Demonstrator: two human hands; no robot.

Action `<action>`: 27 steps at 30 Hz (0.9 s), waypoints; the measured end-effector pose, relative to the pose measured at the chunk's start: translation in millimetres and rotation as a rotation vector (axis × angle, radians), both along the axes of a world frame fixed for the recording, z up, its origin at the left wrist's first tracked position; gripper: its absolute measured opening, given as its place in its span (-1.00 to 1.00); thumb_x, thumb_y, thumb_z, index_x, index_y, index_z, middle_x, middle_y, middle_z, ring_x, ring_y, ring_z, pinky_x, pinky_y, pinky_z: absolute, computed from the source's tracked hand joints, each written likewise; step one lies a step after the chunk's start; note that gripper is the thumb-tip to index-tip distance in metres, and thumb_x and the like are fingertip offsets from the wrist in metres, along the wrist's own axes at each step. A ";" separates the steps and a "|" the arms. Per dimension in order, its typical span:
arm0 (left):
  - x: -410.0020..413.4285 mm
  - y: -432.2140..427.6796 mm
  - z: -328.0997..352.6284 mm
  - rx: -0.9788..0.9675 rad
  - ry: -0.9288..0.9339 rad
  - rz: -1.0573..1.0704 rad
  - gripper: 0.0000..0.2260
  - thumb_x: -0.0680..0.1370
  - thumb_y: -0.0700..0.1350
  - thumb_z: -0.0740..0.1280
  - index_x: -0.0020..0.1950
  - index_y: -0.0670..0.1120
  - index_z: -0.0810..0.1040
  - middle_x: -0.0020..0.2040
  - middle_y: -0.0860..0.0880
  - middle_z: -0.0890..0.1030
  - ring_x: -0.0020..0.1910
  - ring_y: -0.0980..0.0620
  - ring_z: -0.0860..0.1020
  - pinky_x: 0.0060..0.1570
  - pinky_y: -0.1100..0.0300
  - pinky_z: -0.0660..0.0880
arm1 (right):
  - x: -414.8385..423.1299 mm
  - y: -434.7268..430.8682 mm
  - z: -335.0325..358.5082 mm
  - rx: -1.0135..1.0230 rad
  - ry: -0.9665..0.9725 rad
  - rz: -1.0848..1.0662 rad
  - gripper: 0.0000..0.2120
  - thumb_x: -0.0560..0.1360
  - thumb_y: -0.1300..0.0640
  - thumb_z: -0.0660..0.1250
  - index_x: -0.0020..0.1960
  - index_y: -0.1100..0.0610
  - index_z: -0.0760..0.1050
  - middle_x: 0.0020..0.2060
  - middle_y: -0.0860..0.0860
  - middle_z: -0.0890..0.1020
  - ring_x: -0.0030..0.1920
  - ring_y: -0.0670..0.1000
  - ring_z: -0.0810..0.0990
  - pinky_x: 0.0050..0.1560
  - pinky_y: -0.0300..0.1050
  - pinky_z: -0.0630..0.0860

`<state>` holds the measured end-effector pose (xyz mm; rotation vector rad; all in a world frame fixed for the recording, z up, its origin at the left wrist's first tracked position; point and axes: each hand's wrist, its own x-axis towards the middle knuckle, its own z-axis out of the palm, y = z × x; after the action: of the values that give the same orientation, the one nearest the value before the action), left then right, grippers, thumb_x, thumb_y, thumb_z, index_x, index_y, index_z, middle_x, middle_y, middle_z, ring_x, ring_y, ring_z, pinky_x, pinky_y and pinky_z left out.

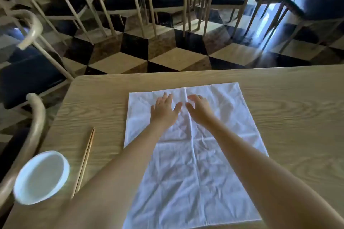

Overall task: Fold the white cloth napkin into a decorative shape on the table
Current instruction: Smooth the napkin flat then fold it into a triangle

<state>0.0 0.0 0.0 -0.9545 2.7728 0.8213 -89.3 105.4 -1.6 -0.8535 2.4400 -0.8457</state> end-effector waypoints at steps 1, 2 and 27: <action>-3.4 -0.6 -11.0 -0.069 0.041 0.018 -0.48 0.61 0.15 0.00 0.51 -0.05 0.12 0.55 -0.06 0.06 0.51 -0.07 0.03 0.42 -0.12 0.04 | 1.6 -7.6 -9.1 -0.043 0.049 -0.025 -0.64 0.56 0.17 0.16 0.34 0.23 0.36 0.31 0.17 0.43 0.33 0.15 0.32 0.28 -0.05 0.25; -7.4 -4.1 -20.2 -0.136 0.073 0.040 -0.51 0.62 0.12 0.00 0.50 -0.05 0.13 0.55 -0.07 0.08 0.51 -0.07 0.04 0.42 -0.12 0.04 | 0.0 -15.4 -15.2 -0.072 0.104 -0.035 -0.63 0.56 0.20 0.15 0.35 0.23 0.35 0.33 0.16 0.42 0.35 0.14 0.29 0.32 -0.04 0.23; 32.4 -83.8 -53.3 -0.393 -0.142 0.132 -0.43 0.58 0.21 -0.13 0.54 0.01 -0.13 0.55 0.01 -0.17 0.51 0.03 -0.21 0.46 0.00 -0.26 | -99.2 71.1 -45.5 0.427 0.435 -0.077 -0.41 0.57 -0.19 -0.13 0.53 0.03 -0.10 0.54 0.00 -0.07 0.51 -0.02 -0.15 0.49 -0.01 -0.20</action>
<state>32.4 -83.8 -53.3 -1.2117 2.8209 0.2064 -188.5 176.5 -47.1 -0.8461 2.8870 -0.1448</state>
